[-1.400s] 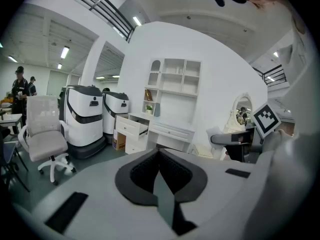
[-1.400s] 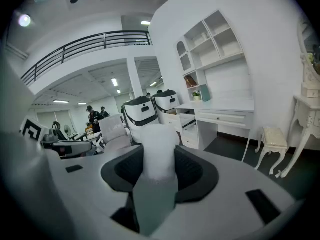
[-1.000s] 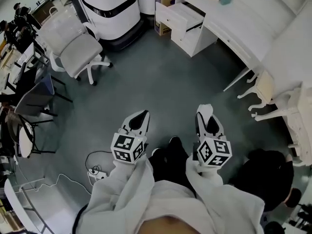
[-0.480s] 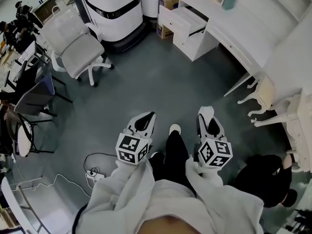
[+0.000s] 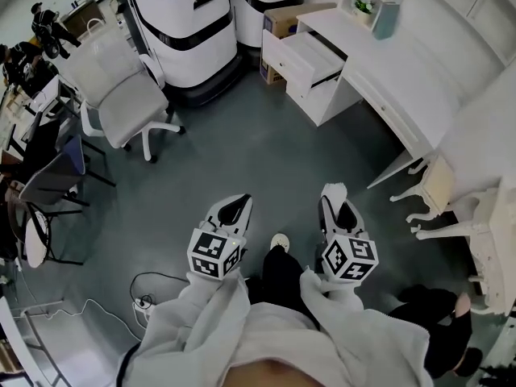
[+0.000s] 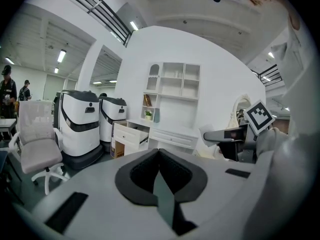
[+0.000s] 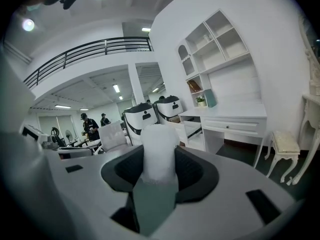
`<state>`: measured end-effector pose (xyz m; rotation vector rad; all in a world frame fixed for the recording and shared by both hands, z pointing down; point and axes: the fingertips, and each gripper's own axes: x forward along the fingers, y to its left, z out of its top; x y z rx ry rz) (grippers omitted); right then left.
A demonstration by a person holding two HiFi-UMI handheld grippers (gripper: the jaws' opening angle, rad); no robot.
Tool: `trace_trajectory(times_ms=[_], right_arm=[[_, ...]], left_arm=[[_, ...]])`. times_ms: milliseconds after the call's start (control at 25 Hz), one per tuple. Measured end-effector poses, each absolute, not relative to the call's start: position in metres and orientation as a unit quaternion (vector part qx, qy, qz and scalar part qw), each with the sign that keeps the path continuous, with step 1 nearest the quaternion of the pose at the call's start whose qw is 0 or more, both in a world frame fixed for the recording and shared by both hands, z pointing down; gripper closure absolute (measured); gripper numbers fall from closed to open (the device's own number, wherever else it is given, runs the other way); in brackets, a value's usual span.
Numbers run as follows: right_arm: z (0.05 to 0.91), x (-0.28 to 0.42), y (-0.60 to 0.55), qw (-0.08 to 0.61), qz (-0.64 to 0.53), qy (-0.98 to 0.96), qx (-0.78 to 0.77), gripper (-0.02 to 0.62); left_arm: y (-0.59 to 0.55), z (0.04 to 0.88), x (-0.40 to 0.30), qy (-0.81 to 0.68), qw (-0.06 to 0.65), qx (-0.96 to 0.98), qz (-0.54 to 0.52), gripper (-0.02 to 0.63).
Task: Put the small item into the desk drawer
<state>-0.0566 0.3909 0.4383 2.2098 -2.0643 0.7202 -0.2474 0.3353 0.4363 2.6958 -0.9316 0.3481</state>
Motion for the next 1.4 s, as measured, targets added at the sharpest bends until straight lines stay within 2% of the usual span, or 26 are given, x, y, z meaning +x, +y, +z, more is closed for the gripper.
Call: trace_trajectory(times_ms=[960, 1400], right_arm=[[0.43, 0.038, 0.266, 0.02, 0.221, -0.695, 0.684, 0.405], [0.45, 0.041, 0.257, 0.022, 0.244, -0.696, 0.675, 0.405]], left_arm=[[0.214, 0.429, -0.152, -0.358, 0.129, 0.919, 0.106, 0.589], [0.203, 0.438, -0.136, -0.354, 0.137, 0.918, 0.112, 0.589]])
